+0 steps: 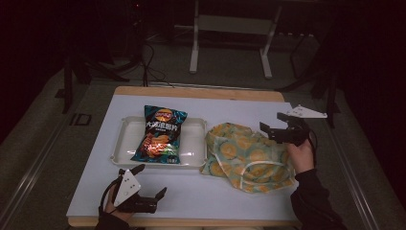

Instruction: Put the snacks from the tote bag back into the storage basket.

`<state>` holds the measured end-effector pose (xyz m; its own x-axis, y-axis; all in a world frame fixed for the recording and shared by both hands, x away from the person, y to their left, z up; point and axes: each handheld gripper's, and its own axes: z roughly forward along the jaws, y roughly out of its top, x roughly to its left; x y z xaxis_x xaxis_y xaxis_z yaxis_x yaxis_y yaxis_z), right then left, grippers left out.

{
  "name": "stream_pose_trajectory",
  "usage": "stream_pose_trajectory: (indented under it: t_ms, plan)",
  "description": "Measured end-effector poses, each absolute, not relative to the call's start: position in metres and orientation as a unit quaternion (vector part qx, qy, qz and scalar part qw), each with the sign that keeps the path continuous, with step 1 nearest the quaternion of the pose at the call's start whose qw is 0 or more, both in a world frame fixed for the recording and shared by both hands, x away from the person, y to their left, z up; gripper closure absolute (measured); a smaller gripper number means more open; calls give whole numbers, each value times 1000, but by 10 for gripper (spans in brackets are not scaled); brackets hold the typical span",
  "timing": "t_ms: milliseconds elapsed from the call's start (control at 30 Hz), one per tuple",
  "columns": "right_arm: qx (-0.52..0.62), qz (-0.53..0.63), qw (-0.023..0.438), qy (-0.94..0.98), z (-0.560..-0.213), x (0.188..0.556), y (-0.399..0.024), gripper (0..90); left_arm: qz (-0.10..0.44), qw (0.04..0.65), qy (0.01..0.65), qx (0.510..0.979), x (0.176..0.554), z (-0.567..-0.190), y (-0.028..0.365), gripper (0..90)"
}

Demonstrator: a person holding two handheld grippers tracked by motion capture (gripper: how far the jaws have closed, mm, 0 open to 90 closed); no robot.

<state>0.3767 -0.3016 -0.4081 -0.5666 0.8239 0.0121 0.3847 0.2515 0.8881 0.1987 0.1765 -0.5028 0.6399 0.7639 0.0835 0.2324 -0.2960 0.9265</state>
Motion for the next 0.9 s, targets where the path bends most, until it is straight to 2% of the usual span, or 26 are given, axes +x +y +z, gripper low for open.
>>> stream_pose_trajectory:
  t_ms: [300,633,900]
  plan:
    - [435,451,275,729,-423,358,-329,146,267,493,329,760,199,-503,175,2]
    - [459,444,323,699,-435,334,-339,147,267,493,328,760,199,-503,175,2]
    - [482,439,329,683,-444,322,-349,146,265,493,328,761,200,-504,175,2]
